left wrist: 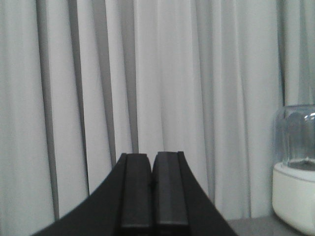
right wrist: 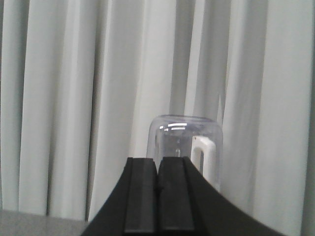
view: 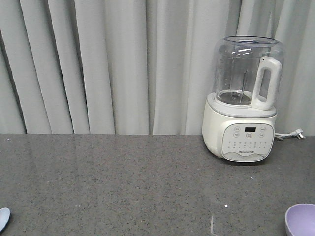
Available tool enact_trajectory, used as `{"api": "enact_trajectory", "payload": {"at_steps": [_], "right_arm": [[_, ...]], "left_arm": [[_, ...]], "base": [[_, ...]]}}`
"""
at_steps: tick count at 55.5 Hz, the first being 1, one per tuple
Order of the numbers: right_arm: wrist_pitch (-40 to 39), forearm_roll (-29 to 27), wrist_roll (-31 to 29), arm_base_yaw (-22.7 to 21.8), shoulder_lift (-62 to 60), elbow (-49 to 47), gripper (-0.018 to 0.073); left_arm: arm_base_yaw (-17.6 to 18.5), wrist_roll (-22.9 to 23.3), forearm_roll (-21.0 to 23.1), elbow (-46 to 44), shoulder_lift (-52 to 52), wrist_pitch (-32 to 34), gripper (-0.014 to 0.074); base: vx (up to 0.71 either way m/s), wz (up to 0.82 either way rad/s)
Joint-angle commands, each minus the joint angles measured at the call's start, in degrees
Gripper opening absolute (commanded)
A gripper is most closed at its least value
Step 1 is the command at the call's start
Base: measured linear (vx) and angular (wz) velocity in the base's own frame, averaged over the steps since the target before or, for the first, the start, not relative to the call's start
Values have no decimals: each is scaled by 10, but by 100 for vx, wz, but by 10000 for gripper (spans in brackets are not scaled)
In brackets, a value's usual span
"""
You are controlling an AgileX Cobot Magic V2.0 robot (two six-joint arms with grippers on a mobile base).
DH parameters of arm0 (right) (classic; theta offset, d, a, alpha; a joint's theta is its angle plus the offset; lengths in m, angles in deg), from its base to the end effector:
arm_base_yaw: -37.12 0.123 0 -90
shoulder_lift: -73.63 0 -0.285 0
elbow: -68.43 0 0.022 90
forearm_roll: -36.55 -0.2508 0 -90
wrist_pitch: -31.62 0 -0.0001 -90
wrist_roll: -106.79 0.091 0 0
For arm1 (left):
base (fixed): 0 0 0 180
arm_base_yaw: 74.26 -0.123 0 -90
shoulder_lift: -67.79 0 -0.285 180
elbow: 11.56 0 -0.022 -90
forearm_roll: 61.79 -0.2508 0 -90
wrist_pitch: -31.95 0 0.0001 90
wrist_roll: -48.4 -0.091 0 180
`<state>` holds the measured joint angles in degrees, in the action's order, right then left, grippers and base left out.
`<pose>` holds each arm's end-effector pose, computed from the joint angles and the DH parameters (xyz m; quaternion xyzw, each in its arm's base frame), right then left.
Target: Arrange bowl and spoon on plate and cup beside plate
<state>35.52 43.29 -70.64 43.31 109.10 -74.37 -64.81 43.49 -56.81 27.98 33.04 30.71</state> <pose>0.0888 0.0089 0.4052 -0.0527 0.6171 0.0115 0.7850 0.0882 -0.0149 0.3972 0.0508 0.6103 -0.0662 0.7878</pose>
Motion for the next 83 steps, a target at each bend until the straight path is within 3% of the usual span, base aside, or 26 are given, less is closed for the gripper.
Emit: {"api": "enact_trajectory", "payload": {"at_steps": [1, 10, 16, 22, 32, 36, 41, 47, 54, 59, 69, 83], "right_arm": [[-24, 5, -6, -3, 49, -25, -6], [-24, 5, -6, -3, 89, -25, 6], [-25, 7, -7, -3, 91, -25, 60], [-25, 7, -9, -3, 91, -25, 188], [-26, 7, -9, -3, 91, -25, 508], [-30, 7, -9, -3, 91, -25, 593], [-30, 7, -9, -3, 91, -25, 671], [-31, 7, -9, -3, 91, -25, 677], [-31, 7, -9, -3, 91, -25, 651], [-31, 7, -9, -3, 91, -25, 621], [-29, 7, -9, -3, 91, -25, 545], [-29, 7, -9, -3, 91, -25, 498]], "left_arm": [[1, -5, 1, -27, -54, 21, 1], [1, -5, 1, -27, -93, 17, 21], [1, -5, 1, -27, -94, 12, 98], [1, -5, 1, -27, -94, -2, 231], [1, -4, 8, -27, -94, -31, 514], [1, 12, 25, -33, -94, -75, 583], [1, 13, 17, -58, -100, -178, 614], [-3, 39, -23, -105, -139, -269, 606], [-22, 132, -123, -171, -204, -360, 594], [-32, 146, -175, -198, -257, -413, 580], [-50, 140, -175, -202, -405, -501, 556], [-51, 140, -175, -205, -517, -475, 544]], "base": [[0, 0], [0, 0], [0, 0], [0, 0], [0, 0], [0, 0], [0, 0], [0, 0], [0, 0], [0, 0], [0, 0], [0, 0]]}}
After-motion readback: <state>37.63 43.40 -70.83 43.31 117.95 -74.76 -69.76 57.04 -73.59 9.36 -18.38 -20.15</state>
